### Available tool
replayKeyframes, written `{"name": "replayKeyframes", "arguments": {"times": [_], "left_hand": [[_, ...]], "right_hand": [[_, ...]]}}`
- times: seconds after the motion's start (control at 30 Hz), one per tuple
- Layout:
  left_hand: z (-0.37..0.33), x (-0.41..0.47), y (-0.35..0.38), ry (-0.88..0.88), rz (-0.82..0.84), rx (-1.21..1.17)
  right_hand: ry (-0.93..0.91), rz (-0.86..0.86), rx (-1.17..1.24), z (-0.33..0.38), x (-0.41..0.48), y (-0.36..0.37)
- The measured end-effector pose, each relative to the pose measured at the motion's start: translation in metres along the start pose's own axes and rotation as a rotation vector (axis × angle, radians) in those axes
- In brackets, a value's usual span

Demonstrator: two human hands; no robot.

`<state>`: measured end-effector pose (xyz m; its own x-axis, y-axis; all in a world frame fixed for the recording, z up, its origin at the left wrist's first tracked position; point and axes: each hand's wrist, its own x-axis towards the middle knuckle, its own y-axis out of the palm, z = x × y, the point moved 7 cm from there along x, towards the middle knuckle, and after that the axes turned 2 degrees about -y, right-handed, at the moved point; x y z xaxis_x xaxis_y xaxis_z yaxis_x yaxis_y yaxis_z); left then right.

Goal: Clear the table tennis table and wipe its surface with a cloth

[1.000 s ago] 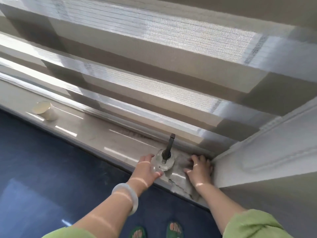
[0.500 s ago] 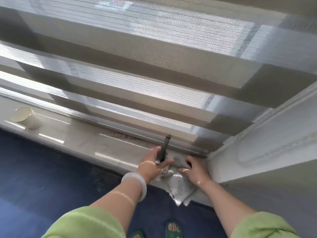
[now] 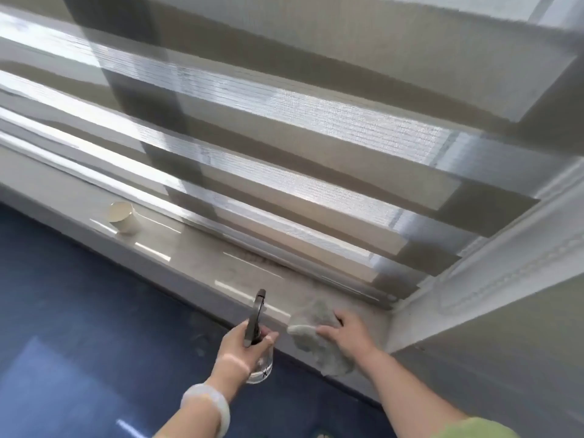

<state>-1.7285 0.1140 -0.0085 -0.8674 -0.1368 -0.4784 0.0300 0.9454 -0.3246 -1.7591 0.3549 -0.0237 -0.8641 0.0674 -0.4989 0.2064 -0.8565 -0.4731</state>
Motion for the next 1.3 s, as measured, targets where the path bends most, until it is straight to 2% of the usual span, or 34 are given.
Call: {"name": "replayKeyframes", "arguments": {"times": [0.1, 0.23, 0.37, 0.47, 0.67, 0.83, 1.0, 1.17, 1.3], "left_hand": [[0.011, -0.022, -0.030, -0.035, -0.060, -0.060], [0.018, -0.057, -0.076, -0.061, -0.224, -0.151], [0.036, -0.111, -0.109, -0.088, -0.408, -0.214], [0.050, -0.162, -0.120, -0.130, -0.530, -0.183], [0.084, -0.282, -0.117, -0.167, -0.797, -0.269], [0.136, -0.404, -0.083, -0.326, -1.052, -0.454], [0.191, -0.537, -0.033, -0.475, -1.331, -0.666], [0.239, -0.683, 0.042, -0.559, -1.592, -0.865], [0.275, -0.809, 0.126, -0.631, -1.761, -0.924]], "right_hand": [[-0.064, 0.109, -0.005, 0.034, -0.011, 0.023], [-0.161, 0.267, -0.025, 0.079, -0.023, 0.065], [-0.319, 0.452, -0.150, 0.120, -0.045, 0.110], [-0.435, 0.570, -0.267, 0.140, -0.069, 0.139], [-0.631, 0.763, -0.416, 0.153, -0.140, 0.198], [-0.788, 0.968, -0.601, 0.125, -0.240, 0.249], [-0.914, 1.191, -0.702, 0.082, -0.379, 0.292], [-1.056, 1.411, -0.828, 0.005, -0.534, 0.305], [-1.153, 1.544, -0.888, -0.075, -0.664, 0.304]]}}
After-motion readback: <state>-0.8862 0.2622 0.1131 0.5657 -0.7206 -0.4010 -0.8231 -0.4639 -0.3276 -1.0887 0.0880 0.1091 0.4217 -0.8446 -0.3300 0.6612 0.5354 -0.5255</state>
